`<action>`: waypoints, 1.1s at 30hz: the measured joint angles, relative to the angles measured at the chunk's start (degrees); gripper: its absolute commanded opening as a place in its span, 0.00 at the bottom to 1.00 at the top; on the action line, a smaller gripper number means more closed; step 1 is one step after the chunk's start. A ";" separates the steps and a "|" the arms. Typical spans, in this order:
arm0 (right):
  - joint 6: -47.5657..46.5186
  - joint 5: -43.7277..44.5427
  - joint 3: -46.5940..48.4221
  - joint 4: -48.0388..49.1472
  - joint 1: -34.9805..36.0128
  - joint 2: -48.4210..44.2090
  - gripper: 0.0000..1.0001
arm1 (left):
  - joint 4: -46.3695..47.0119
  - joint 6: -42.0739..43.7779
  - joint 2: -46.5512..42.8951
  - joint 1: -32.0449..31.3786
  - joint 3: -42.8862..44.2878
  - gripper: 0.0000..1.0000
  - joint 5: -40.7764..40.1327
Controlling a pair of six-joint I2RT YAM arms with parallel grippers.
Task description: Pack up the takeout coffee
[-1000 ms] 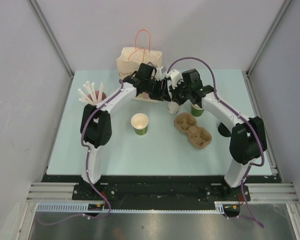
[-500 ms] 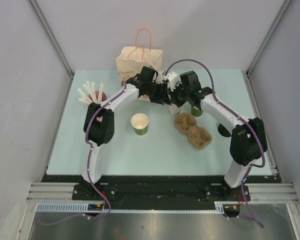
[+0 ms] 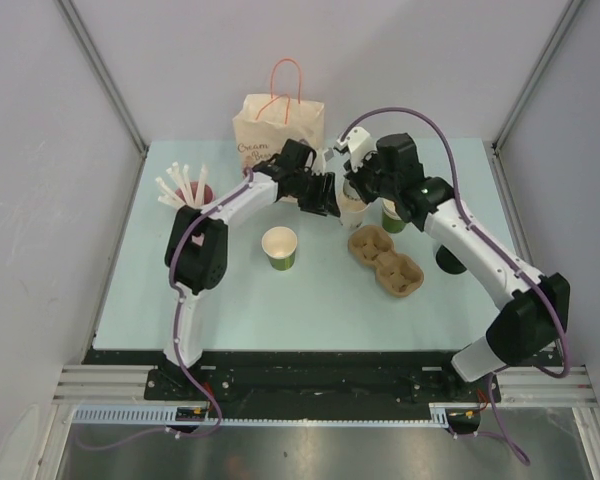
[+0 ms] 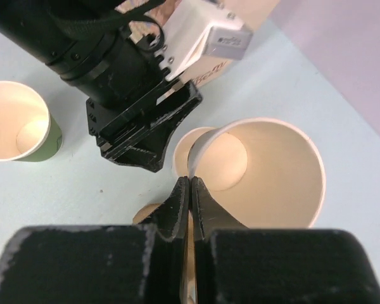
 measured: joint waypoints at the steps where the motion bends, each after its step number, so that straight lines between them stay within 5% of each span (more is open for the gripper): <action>1: -0.02 0.55 0.00 -0.07 0.31 -1.05 0.00 | 0.00 0.37 -0.33 -0.09 -0.33 0.54 0.02; 10: 0.15 7.54 0.00 -5.07 6.19 -8.26 0.00 | -0.13 4.90 -8.70 -0.37 -4.83 0.58 1.55; 20: 4.22 11.15 -2.64 -11.34 18.75 -12.81 0.00 | -0.11 13.86 -28.39 0.22 -18.23 0.67 0.94; 33: 6.97 10.51 -14.14 -1.33 20.61 -1.29 0.00 | -1.86 20.63 -48.65 12.41 -28.50 0.73 -3.87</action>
